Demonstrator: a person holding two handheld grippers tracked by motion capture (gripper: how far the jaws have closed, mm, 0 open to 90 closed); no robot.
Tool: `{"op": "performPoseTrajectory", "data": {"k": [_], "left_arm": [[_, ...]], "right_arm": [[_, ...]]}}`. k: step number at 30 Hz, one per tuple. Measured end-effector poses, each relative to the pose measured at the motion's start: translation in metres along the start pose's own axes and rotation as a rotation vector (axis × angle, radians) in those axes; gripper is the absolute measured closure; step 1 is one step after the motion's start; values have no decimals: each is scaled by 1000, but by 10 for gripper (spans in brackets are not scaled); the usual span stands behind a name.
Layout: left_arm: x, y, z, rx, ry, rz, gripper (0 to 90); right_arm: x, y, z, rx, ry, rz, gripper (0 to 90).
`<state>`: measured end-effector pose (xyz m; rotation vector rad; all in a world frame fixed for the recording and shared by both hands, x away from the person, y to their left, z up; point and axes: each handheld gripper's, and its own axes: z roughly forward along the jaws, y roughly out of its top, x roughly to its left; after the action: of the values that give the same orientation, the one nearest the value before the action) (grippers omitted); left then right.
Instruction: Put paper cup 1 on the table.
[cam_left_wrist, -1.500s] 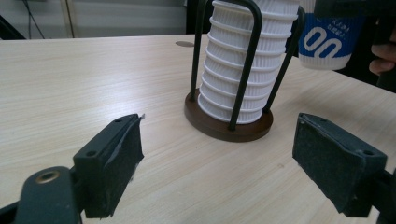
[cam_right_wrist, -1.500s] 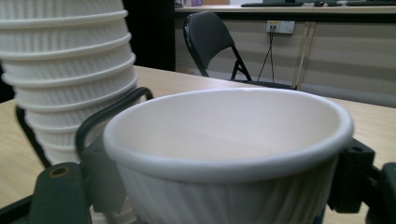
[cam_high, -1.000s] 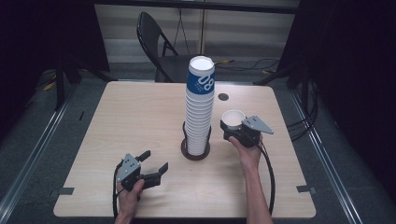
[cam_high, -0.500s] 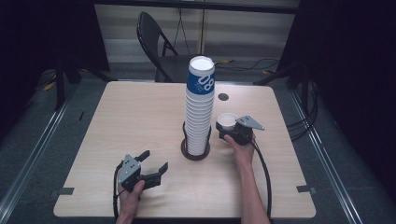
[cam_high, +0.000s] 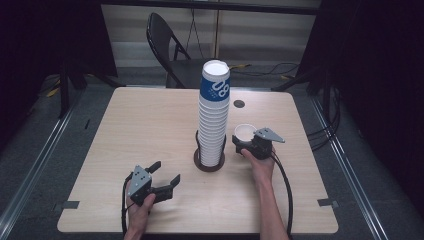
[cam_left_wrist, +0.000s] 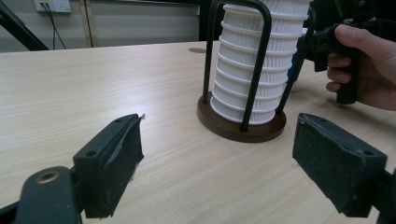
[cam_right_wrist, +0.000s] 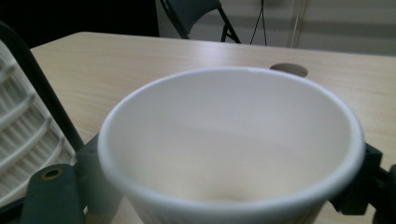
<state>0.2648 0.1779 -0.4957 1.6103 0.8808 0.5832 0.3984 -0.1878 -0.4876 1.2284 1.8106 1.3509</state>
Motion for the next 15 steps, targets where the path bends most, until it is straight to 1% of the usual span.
{"op": "performPoseTrajectory", "data": {"k": [1,2,4,5,6,7,8,9,13,15], "left_arm": [[0,0,0,2,0,0,157],[0,0,0,2,0,-9,157],[1,0,0,4,-2,-13,157],[1,0,0,5,-3,-13,157],[1,0,0,5,-3,-13,157],[0,0,1,8,-4,-11,157],[0,0,1,8,-4,-11,157],[0,0,1,12,-6,-4,157],[0,1,2,15,-4,-6,157],[0,1,2,18,-5,-3,157]], "right_arm": [[0,-1,0,8,-9,-5,155],[1,-1,0,28,-6,5,146],[0,-1,0,35,-10,3,144],[0,-2,1,49,-7,17,138],[0,-2,1,49,-7,17,138],[-1,-3,0,66,-8,21,137],[-1,-3,0,66,-8,21,137],[0,-4,-1,81,-6,22,137],[1,-5,-6,91,-16,9,137],[0,-7,-10,92,-21,12,136]]}}
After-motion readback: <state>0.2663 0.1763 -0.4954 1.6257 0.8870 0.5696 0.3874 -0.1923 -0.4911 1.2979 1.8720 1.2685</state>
